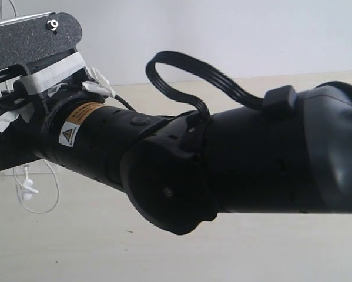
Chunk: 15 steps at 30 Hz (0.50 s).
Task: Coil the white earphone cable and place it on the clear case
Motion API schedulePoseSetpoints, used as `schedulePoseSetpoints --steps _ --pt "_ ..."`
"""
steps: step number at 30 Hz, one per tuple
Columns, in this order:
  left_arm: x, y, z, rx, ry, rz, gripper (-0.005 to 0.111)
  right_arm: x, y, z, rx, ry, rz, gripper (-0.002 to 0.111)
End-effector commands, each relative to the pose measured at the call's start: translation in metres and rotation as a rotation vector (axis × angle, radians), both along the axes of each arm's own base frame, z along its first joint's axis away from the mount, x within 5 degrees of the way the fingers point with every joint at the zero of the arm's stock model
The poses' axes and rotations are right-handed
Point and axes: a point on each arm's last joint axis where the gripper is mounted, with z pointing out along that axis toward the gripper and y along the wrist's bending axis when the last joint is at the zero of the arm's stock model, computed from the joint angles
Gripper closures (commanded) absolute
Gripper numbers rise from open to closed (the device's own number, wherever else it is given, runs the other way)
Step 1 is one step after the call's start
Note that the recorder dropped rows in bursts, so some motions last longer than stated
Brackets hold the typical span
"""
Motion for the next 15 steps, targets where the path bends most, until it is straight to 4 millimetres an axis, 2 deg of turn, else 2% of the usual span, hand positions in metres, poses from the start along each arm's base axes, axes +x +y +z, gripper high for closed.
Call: schedulePoseSetpoints --steps 1,6,12,15 --pt "-0.0012 -0.0002 0.0019 -0.044 0.0 -0.002 0.107 -0.0006 0.0001 -0.0003 0.036 0.036 -0.007 0.097" --pt "-0.0012 -0.0002 0.0019 -0.044 0.0 -0.002 0.107 -0.0009 0.0001 -0.0013 0.032 0.051 -0.006 0.093" --pt "-0.0012 -0.0002 0.0018 -0.042 0.001 -0.002 0.107 -0.0018 0.0 -0.0042 0.006 0.07 0.001 0.057" --pt "-0.0012 -0.0002 0.0015 -0.038 0.001 -0.002 0.107 -0.0018 0.0 -0.0044 0.004 0.073 0.001 0.051"
